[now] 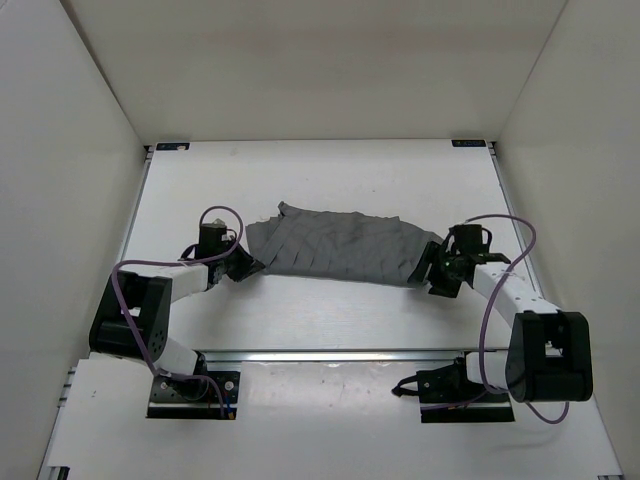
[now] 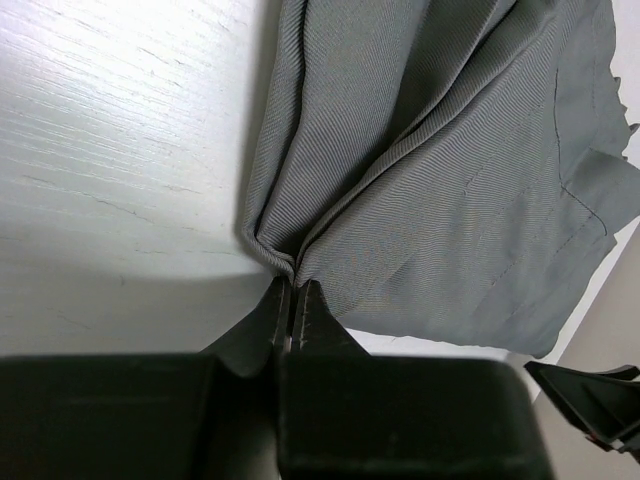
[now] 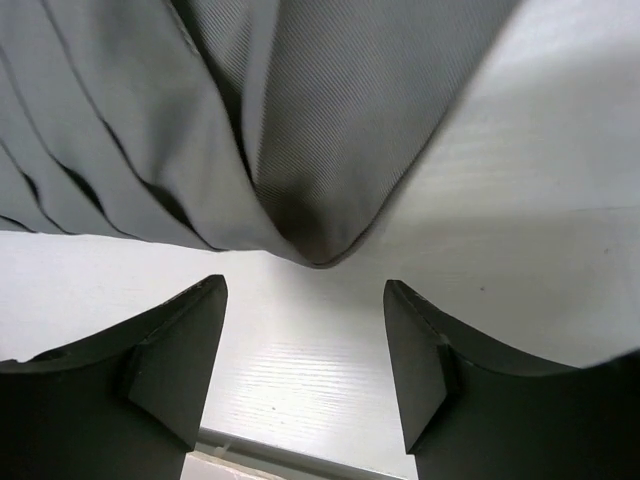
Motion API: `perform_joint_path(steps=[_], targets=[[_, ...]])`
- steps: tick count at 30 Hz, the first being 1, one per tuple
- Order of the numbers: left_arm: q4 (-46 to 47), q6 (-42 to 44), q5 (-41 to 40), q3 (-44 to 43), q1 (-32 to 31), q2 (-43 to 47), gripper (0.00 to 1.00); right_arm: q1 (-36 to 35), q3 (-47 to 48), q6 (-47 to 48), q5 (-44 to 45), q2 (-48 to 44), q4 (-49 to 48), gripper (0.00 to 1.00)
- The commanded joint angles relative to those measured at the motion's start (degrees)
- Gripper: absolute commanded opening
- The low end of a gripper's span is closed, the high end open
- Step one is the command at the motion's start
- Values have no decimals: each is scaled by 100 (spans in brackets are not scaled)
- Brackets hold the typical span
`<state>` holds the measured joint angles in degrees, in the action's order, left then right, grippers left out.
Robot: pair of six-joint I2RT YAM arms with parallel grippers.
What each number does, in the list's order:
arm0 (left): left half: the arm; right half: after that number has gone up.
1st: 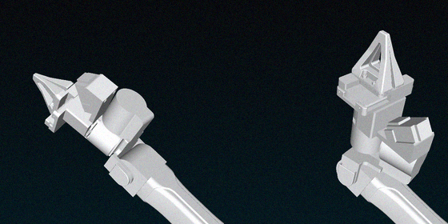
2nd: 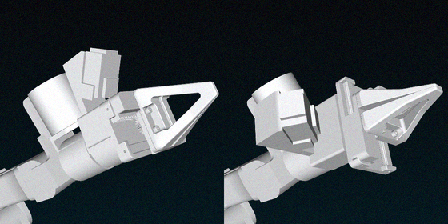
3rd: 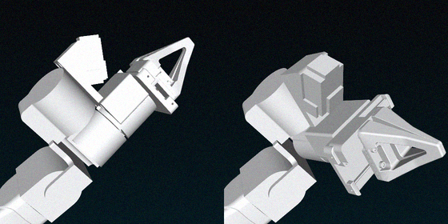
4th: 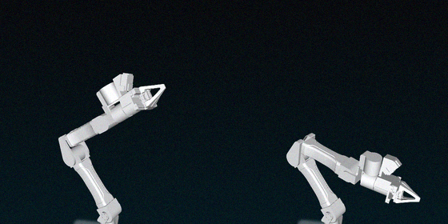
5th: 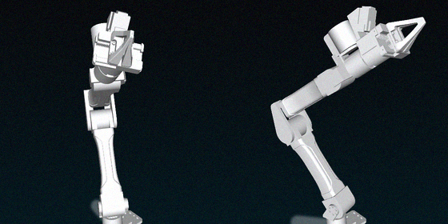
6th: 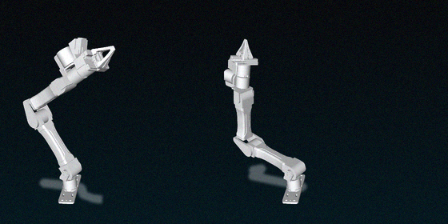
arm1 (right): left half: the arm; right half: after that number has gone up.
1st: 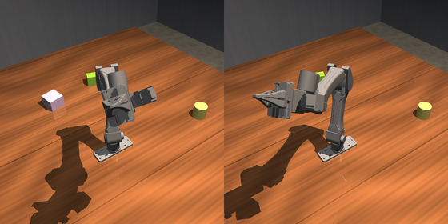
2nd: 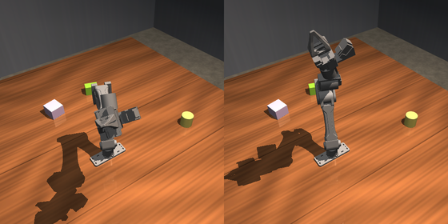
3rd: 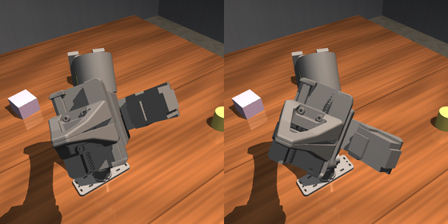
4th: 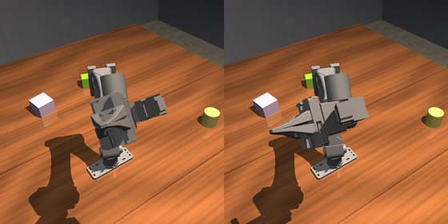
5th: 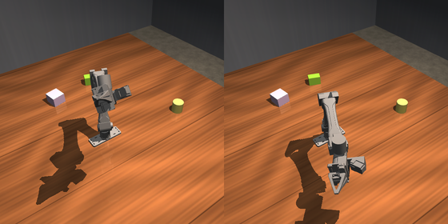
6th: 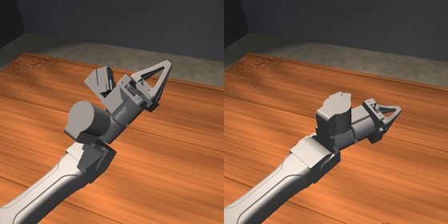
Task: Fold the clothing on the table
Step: Fold the skirt
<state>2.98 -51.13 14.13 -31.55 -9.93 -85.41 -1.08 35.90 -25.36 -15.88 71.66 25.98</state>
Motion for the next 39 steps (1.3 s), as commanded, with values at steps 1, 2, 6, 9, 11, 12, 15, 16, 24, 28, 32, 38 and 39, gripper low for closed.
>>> perform_joint_path(steps=[1, 2, 6, 9, 11, 12, 15, 16, 24, 28, 32, 38, 39], targets=[[211, -45, -7, 35, 44, 68, 0, -111, -179, -293, 85, 6, -540, 62], [203, -54, 45, 61, 9, 94, 0, -85, -197, -311, 137, 76, -637, 62], [238, -72, 29, 123, 35, 94, 0, -6, -250, -381, -55, 348, -1006, 50], [203, 16, 54, 263, 141, 191, 0, -15, -285, -434, 94, 541, -1235, 46], [124, 86, 72, 289, 333, 322, 0, -15, -268, -434, 42, 612, -1410, 36], [71, 164, 72, 307, 378, 384, 0, 11, -198, -434, -81, 691, -1498, 30], [-253, 296, -59, 299, 475, 603, 0, -198, 65, -417, -310, 1017, -1587, 0], [-289, 332, -155, 273, 553, 743, 0, -313, 127, -460, -319, 1147, -1613, 0], [-1976, 1359, -885, -772, 1362, 1264, 0, -1737, 752, -883, -513, 2333, -2184, 0], [-2530, 1685, -991, -1475, 1406, 1342, 0, -2132, 1269, -847, -574, 2818, -2097, 0], [-2803, 1914, -1316, -2379, 1065, 1404, 0, -2291, 1323, -856, -636, 2863, -2149, 0], [-2848, 2090, -1273, -4077, -401, 465, 0, -2441, 1209, -1031, -531, 2732, -2387, 0], [-2786, 2099, -1046, -4357, -482, 202, 0, -2441, 1139, -1136, -522, 2731, -2474, 0]])
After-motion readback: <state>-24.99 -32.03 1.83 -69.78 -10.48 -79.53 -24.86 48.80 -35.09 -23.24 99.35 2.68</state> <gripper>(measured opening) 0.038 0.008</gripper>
